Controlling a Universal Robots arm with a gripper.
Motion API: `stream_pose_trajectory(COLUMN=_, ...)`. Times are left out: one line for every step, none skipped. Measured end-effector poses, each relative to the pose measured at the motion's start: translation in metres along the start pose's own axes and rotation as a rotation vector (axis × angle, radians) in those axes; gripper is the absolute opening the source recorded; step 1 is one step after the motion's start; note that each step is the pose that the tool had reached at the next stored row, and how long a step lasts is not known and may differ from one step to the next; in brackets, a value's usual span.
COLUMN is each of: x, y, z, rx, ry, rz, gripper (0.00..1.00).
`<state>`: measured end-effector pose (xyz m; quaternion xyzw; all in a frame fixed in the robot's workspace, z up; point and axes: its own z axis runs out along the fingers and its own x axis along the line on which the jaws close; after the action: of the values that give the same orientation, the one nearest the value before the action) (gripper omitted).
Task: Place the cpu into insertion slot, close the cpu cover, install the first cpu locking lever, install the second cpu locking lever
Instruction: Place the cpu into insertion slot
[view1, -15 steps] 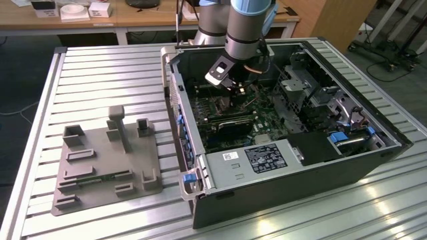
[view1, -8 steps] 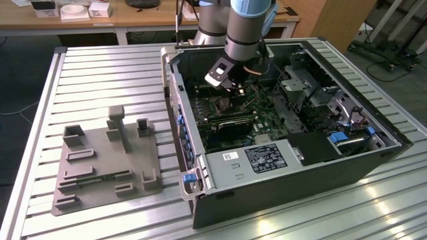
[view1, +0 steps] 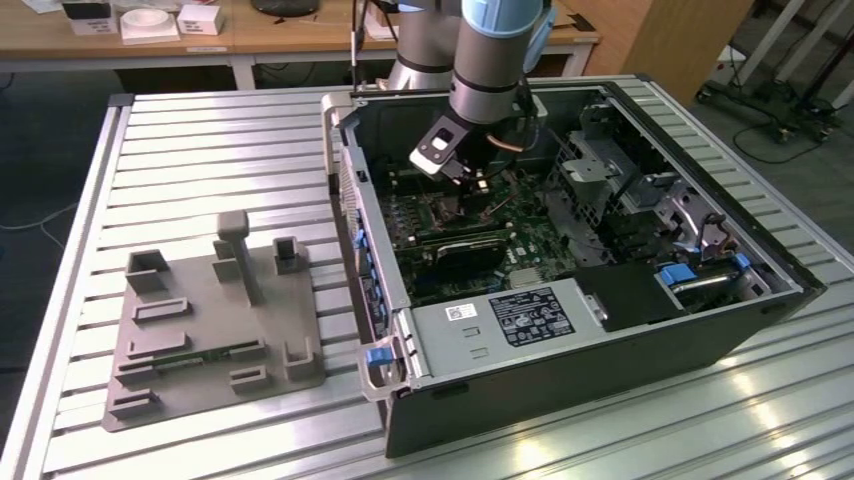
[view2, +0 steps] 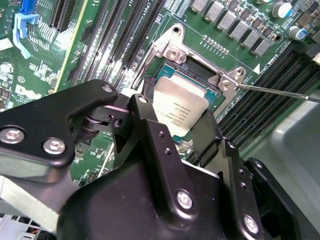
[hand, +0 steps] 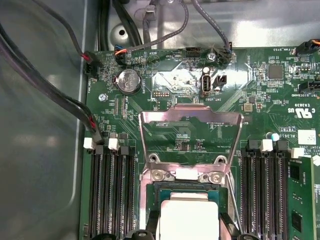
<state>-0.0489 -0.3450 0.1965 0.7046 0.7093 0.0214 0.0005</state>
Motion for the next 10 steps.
stream_pose_trajectory(x=0.0000, y=0.0002, z=0.0001, rx=0.0001, ry=0.0000, rz=0.001, gripper=0.54)
stream_pose_trajectory(x=0.0000, y=0.0003, z=0.0001, rx=0.0001, ry=0.0000, rz=0.002, gripper=0.54)
stream_pose_trajectory(x=0.0000, y=0.0003, z=0.0002, rx=0.0001, ry=0.0000, rz=0.002, gripper=0.54)
stream_pose_trajectory(x=0.0000, y=0.0003, z=0.0006, rx=0.0001, ry=0.0001, rz=0.002, gripper=0.54)
stream_pose_trajectory(x=0.0000, y=0.0003, z=0.0012, rx=0.0000, ry=0.0003, rz=0.002, gripper=0.54)
stream_pose_trajectory(x=0.0000, y=0.0003, z=0.0012, rx=0.0000, ry=0.0002, rz=0.002, gripper=0.54)
stream_pose_trajectory(x=0.0000, y=0.0003, z=0.0013, rx=0.0001, ry=0.0001, rz=0.002, gripper=0.54)
stream_pose_trajectory(x=0.0000, y=0.0003, z=0.0017, rx=0.0000, ry=0.0002, rz=0.002, gripper=0.54)
stream_pose_trajectory(x=0.0000, y=0.0003, z=0.0019, rx=0.0000, ry=-0.0002, rz=0.002, gripper=0.54)
stream_pose_trajectory(x=-0.0001, y=0.0003, z=0.0020, rx=0.0002, ry=-0.0006, rz=0.002, gripper=0.54)
